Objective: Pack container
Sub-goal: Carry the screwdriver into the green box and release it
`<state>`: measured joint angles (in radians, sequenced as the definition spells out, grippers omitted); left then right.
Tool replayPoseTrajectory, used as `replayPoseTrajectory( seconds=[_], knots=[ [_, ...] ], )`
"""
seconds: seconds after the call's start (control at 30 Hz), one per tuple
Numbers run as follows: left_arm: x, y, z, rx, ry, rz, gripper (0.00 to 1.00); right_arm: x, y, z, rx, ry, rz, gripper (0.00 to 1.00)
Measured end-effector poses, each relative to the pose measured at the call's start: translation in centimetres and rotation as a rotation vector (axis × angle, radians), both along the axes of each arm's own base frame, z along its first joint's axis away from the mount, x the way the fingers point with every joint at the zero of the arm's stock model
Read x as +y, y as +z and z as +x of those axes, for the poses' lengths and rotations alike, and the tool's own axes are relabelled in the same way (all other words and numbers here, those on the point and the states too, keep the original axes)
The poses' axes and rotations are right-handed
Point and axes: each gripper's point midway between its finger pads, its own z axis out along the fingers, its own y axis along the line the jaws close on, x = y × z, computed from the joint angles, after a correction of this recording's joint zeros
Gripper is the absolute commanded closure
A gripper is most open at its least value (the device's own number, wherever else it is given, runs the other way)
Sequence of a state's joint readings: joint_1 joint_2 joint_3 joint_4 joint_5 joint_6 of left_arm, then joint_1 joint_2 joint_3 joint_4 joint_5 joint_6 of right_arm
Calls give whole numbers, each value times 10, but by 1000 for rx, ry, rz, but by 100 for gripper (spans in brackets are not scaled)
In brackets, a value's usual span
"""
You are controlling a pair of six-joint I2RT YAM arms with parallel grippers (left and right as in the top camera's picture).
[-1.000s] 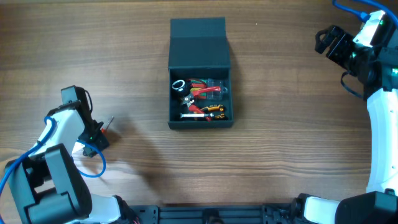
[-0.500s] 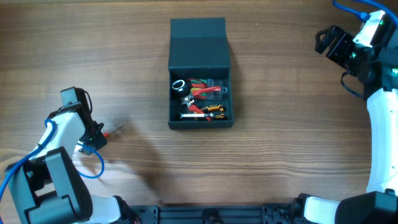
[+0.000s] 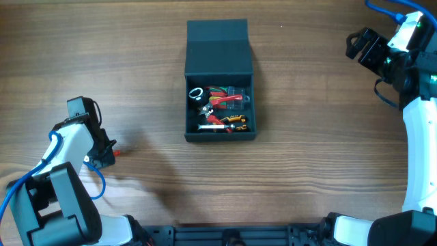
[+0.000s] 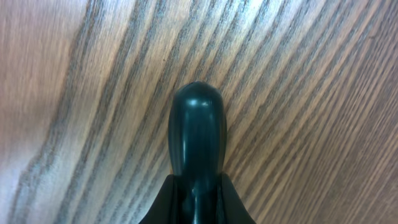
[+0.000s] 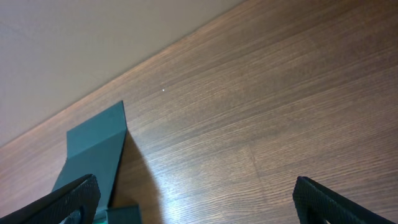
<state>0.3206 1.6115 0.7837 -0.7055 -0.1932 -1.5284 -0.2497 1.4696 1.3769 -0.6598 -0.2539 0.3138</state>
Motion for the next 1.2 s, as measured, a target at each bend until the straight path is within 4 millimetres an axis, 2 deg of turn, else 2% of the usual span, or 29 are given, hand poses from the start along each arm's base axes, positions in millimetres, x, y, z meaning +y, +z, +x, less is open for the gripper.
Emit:
replayPoseTrajectory(
  seconds=[0.2, 0.33, 0.47, 0.57, 0.6, 0.67, 0.77, 0.83, 0.9, 1.0, 1.07, 1.1, 1.13, 1.2],
  knots=[
    [-6, 1, -12, 53, -81, -27, 96, 0, 0, 0, 0, 0, 0, 0],
    [-12, 10, -10, 77, -267, -74, 96, 0, 0, 0, 0, 0, 0, 0],
    [-5, 51, 18, 67, -497, -70, 96, 0, 0, 0, 0, 0, 0, 0],
    [3, 99, 55, 13, -717, -6, 96, 0, 0, 0, 0, 0, 0, 0],
    [3, 102, 58, 16, -773, 3, 96, 0, 0, 0, 0, 0, 0, 0],
    [-5, 133, 88, -47, -942, 69, 96, 0, 0, 0, 0, 0, 0, 0],
    [-35, 165, 126, -110, -1229, 170, 96, 0, 0, 0, 0, 0, 0, 0],
    [-80, 186, 154, -157, -1514, 275, 96, 0, 0, 0, 0, 0, 0, 0],
    [-120, 193, 164, -171, -1732, 340, 96, 0, 0, 0, 1, 0, 0, 0],
    [-194, 200, 166, -177, -2105, 460, 96, 0, 0, 0, 0, 0, 0, 0],
    [-229, 202, 161, -170, -2301, 529, 96, 0, 0, 0, 0, 0, 0, 0],
    [-256, 203, 153, -157, -2459, 581, 96, 0, 0, 0, 0, 0, 0, 0],
    [-274, 202, 145, -139, -2577, 621, 96, 0, 0, 0, 0, 0, 0, 0],
    [-294, 198, 132, -87, -2767, 666, 96, 0, 0, 0, 0, 0, 0, 0]
  ],
)
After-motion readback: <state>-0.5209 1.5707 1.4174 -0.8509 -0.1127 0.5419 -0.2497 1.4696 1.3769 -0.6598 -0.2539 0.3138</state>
